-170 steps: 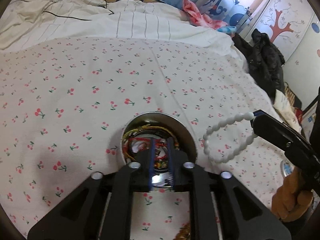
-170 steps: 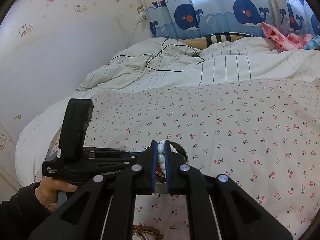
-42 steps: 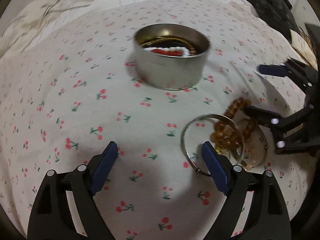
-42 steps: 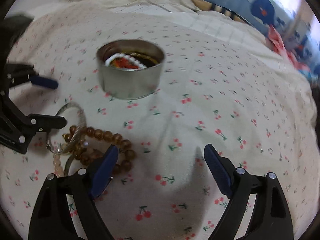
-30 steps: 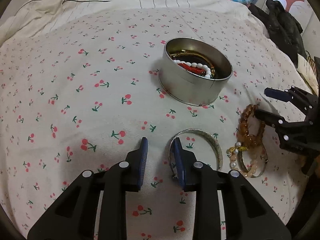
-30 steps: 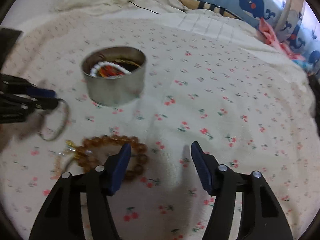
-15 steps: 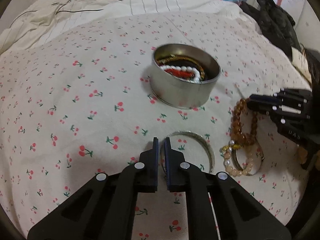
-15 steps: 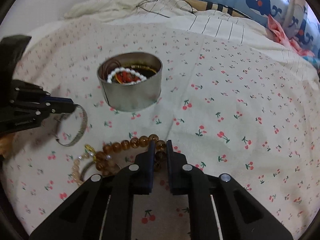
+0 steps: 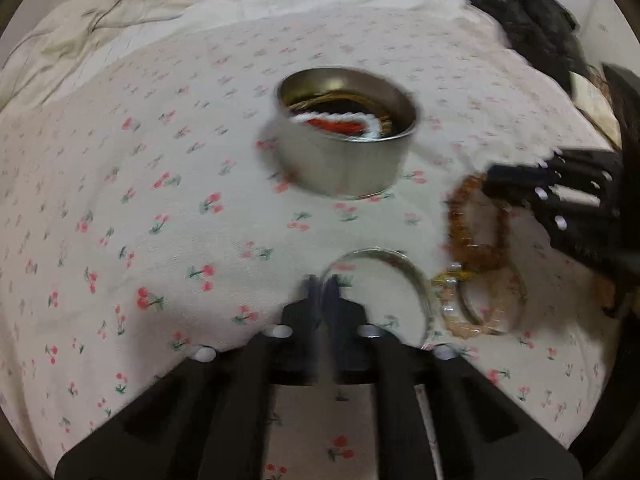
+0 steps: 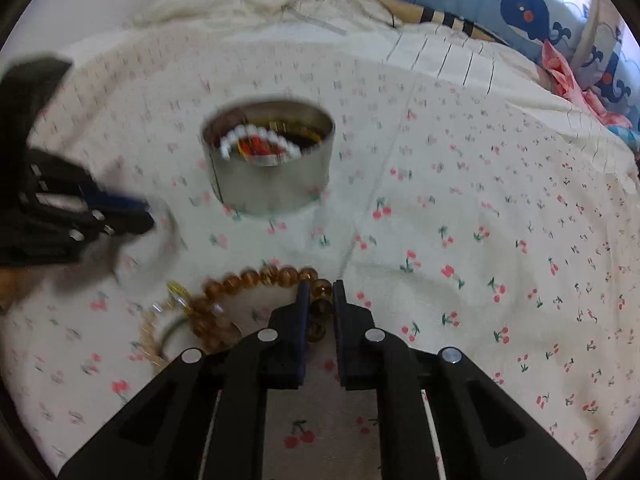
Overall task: Organize jewelry
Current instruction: 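Grasp the silver bangle with the left gripper while the right grasps the amber beads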
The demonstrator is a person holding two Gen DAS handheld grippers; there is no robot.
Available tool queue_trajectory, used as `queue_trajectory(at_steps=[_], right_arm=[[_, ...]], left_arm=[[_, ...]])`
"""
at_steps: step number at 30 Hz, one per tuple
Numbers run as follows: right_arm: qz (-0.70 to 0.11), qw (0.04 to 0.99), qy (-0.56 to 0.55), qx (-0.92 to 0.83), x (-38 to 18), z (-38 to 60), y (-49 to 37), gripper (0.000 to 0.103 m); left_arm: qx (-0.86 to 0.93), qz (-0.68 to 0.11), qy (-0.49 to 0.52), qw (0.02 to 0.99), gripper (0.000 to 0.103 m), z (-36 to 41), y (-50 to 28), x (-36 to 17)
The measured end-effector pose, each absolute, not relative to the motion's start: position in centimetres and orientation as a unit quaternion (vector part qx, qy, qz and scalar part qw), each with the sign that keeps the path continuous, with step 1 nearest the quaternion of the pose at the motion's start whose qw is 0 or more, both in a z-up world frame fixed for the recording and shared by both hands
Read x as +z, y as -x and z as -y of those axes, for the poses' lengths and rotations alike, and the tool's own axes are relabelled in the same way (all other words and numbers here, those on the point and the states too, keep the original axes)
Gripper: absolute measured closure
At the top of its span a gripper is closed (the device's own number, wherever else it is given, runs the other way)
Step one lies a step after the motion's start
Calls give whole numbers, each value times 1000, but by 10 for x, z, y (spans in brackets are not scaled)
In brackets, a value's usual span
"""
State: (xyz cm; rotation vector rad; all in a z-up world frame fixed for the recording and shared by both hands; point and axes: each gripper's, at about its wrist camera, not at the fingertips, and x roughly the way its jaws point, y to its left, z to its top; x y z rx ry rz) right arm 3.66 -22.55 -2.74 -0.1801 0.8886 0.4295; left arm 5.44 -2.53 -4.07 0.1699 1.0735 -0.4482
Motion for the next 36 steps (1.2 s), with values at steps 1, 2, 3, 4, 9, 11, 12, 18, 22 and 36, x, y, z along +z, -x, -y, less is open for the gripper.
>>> queue_trajectory(at_steps=[1,2,3,4,9,11,12,18,22,36], right_arm=[[-417,880,81,211,-23,226,-36,91],[-409,884,72,215,-19,228,-35,91],[-406,885,68,217,-18,228,-35,91],[-410,883,68,216,-20,228,-36,91],[-447,867,81,207,-38,224,-46,82],[-455,863,90,202,-43,222,-46,63],[-458,861,98,199,-45,220,-46,63],[-469,854,106,198,-55,218,-46,68],[-466,854,113,203,-54,213,-43,91],[-464,857,99,204,-51,214,-44,91]], left_arm=[[-208,-496,-82,839,101,26,-52,-36],[-202,-488,-81,845,101,25,-52,-33],[-194,-480,-76,852,101,21,-53,-28],[-186,-475,-67,858,101,17,-53,-25],[-159,-484,-34,860,100,-3,-65,-28],[-160,-494,-37,854,100,0,-66,-34],[-160,-497,-38,852,100,1,-67,-35],[-159,-515,-35,841,95,0,-70,-45],[-160,-519,-40,839,90,3,-68,-50],[-172,-514,-65,838,100,12,-64,-51]])
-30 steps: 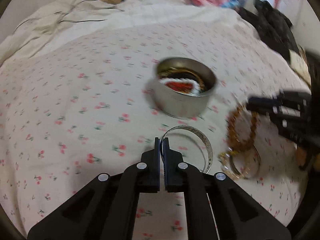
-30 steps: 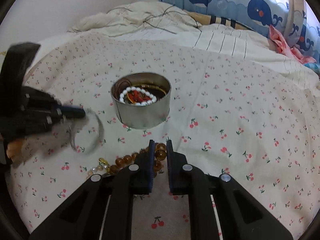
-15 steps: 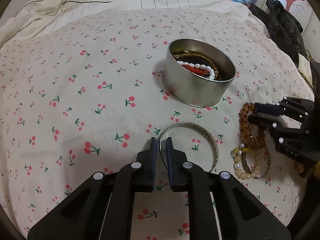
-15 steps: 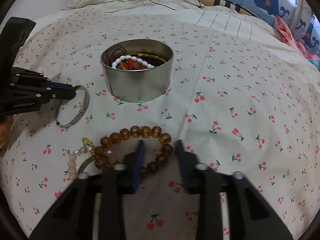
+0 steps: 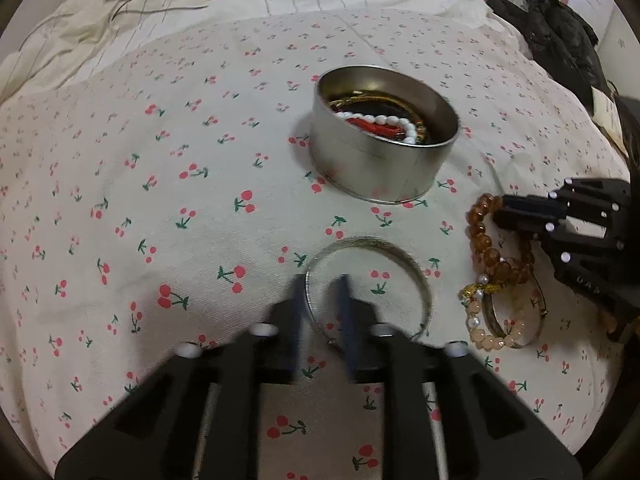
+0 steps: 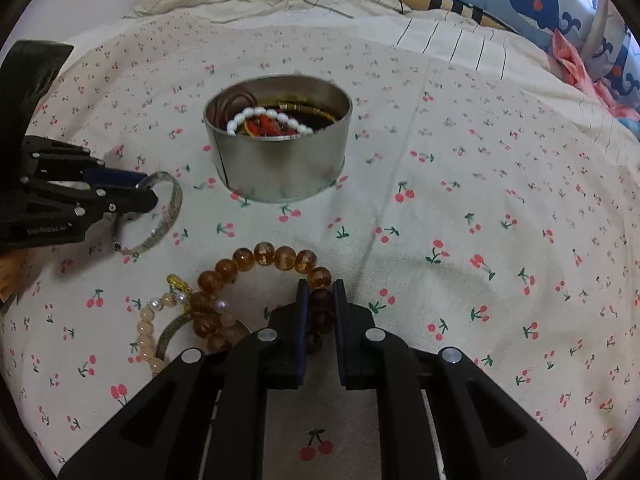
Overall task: Organize jewelry
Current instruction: 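Grasp the silver bangle with the left gripper while the right grasps the amber beads, then lift the amber bead bracelet with the right gripper toward the tin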
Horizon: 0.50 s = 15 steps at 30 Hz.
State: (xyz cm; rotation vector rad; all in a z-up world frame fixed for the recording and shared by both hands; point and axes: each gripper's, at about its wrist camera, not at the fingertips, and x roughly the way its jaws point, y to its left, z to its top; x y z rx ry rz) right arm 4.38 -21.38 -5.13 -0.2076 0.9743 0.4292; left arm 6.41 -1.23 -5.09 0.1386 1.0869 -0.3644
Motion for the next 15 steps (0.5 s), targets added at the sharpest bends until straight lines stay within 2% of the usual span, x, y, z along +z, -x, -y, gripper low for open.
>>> queue_trajectory(at_steps=[15], right_arm=[[-401,880,7,255,-5,223,-36,91]], left_arm=[[-158,-458,-107,868,100,21,-51,-19]])
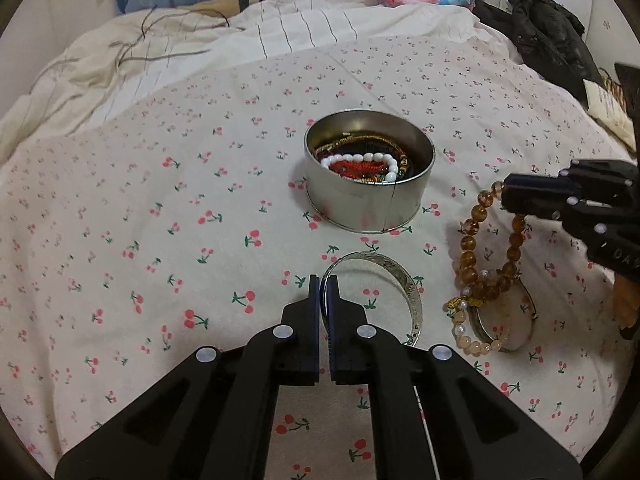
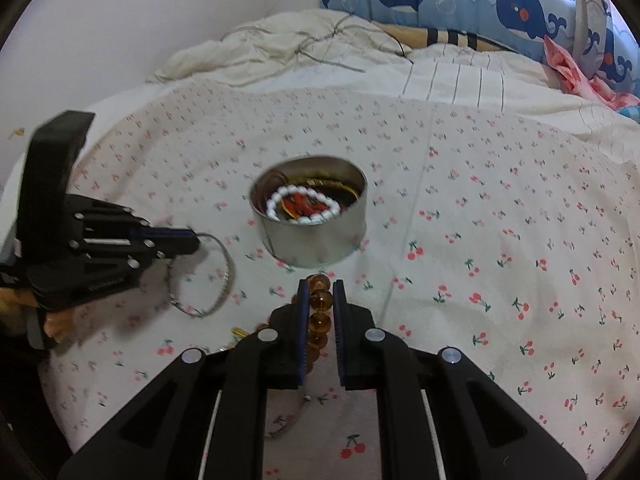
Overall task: Organize jewelry
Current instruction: 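Lift the amber bead bracelet with the right gripper toward the tin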
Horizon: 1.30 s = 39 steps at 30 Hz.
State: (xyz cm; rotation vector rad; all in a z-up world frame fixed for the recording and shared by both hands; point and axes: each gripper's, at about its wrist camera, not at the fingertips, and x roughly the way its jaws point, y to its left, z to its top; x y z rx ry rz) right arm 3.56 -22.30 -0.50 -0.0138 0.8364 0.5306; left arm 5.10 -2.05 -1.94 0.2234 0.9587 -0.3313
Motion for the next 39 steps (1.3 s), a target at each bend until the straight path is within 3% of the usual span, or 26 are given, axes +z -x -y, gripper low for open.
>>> queue_trajectory(at_steps=[14,39], right_arm=[[-353,881,-92,301,28,247,-28,91],[-385,874,-139,263,10,267,-40,91]], left_arm=[[-160,-431,-112,881,100,25,-42,4],[-172,-417,-41,891,100,34,-75,48]])
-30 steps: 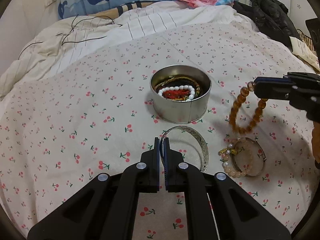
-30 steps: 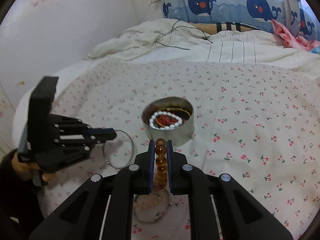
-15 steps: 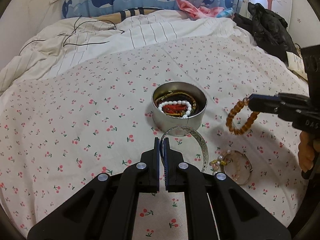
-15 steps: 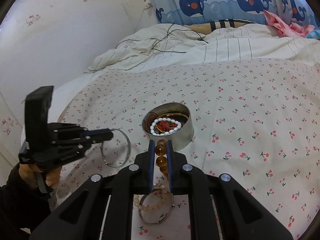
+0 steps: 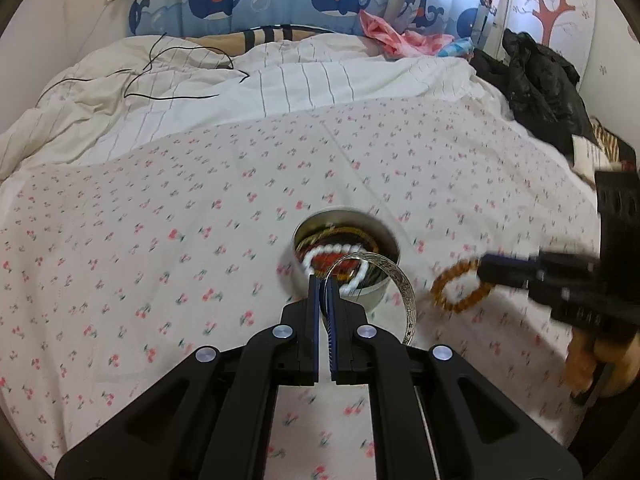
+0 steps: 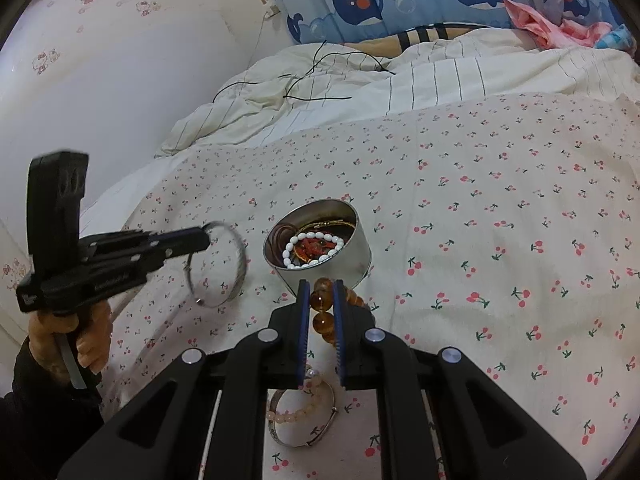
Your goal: Organize jewelry
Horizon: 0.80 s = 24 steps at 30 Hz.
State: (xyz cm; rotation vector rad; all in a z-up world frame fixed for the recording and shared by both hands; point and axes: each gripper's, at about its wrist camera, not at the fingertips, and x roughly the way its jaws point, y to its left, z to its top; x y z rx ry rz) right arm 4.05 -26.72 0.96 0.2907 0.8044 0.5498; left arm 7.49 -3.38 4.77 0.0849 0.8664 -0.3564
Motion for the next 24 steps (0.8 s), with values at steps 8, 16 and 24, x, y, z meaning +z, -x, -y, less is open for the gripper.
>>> queue_trajectory(at_steps=[8,16,24], right_arm=[[-378,875,-155,261,13,274,-41,91],[-371,875,-167,264,16,278,-41,91],[-365,875,-174,266,19,279,-40,91]], left_arm=[[-152,-440,-42,884,100,56,-117,37],[-139,-460,-32,876,99,64,-140,19],[-128,-473,-51,870,98,75,-151,6]])
